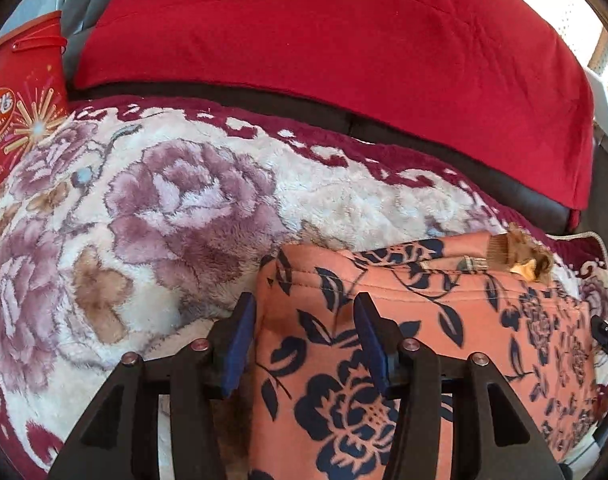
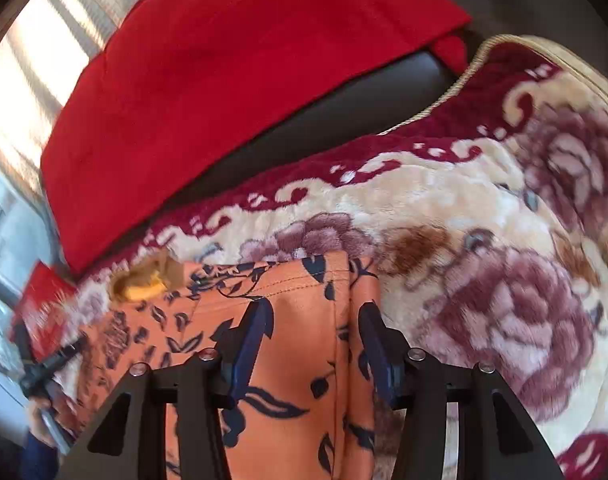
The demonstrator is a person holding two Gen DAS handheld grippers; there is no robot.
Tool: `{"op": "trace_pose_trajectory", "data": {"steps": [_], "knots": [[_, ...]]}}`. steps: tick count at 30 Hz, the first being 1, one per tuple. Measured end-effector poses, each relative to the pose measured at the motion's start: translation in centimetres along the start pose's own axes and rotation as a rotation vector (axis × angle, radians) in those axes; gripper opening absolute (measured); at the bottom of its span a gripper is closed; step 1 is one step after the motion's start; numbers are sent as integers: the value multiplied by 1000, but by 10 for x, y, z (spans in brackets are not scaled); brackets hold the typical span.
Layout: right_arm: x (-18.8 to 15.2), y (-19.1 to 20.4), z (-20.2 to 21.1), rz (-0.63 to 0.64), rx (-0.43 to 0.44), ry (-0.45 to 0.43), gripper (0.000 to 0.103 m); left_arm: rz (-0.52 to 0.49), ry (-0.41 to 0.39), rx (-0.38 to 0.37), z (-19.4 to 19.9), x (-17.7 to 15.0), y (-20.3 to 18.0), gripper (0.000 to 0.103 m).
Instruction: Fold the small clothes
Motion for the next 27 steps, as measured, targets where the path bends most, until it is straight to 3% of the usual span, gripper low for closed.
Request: {"op": "trace_pose_trajectory", "data": {"steps": [1, 3, 6, 11, 14, 17, 20, 22, 23, 27], "knots": [[0, 1, -6, 18, -13, 10, 34, -9, 7, 9, -2, 0, 0, 21], [-3, 4, -15, 45, -33, 46, 9, -26, 34, 23, -8, -2, 1, 5], [2, 14, -4, 105, -67, 15, 6, -50, -23, 12, 4, 5, -2, 4], [25, 16, 36, 106, -108, -125, 6, -76, -174, 7, 42, 30, -7, 4], [23, 6, 16, 83, -136, -87, 6, -62, -92, 28, 7, 26, -1, 5], [4, -13, -28, -10, -104, 48, 10, -59, 12, 73, -32, 12, 7, 9], [6, -19, -7, -97, -71, -20, 12, -44, -46, 75, -11, 18, 5, 11], [5, -19, 17, -87, -102, -57, 17, -27, -80, 79, 10, 22, 6, 32], [4, -17, 28, -88, -96, -74, 17, -22, -104, 76, 24, 23, 6, 36], [-18, 20, 81, -94, 70, -113, 17, -7, -217, 39, 83, 16, -3, 55]]}}
Point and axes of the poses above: each gripper's, at about its wrist camera, not at the fingertips, and z roughly against the way its jaws point, y to its left, x to its top, the point moved 9 cm from there along -z, roughly the way its jaws point, and after that the axes turned 1 degree about -z, right-handed, at the moved point
